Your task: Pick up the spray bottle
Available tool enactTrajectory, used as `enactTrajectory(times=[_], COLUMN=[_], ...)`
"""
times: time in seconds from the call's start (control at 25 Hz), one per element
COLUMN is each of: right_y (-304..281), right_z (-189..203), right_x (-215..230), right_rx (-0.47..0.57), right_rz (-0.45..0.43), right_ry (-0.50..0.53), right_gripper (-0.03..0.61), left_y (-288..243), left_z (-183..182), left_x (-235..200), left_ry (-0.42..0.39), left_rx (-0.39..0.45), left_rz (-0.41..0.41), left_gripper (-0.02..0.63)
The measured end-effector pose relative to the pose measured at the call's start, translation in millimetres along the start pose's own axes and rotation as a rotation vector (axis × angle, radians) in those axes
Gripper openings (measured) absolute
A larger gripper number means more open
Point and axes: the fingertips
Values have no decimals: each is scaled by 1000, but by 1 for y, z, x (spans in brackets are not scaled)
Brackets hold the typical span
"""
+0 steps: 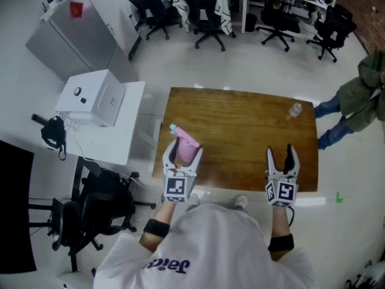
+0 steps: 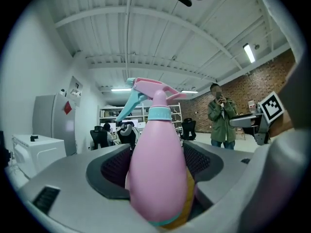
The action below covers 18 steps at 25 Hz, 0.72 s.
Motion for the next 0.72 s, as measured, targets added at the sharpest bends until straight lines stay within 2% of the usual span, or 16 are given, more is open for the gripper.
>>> enactTrajectory(times=[0.12, 0.24, 0.4, 0.72], right_y=[5, 8, 7, 0], right_z=[10, 16, 20, 31], right_x=[-7, -11, -14, -12], right_rx=[22, 9, 23, -57], right_rz=[-13, -9, -28, -6], right_ry=[-26, -53, -43, -30], right_gripper=[328, 328, 322, 311], left_y=[5, 9, 16, 11], left_z=[7, 13, 15, 20], left_x=[5, 10, 16, 17], left_ry=[16, 0, 2, -8], left_rx=[-9, 25, 37, 25], left_rz=[-6, 9, 15, 16], left_gripper=[351, 350, 348, 347])
Point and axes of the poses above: the fingertips, and each gripper's own axes: y backward along the fingers, x to its right, z out of its underside, and after that the axes turned 14 degrees about -z, right-handed
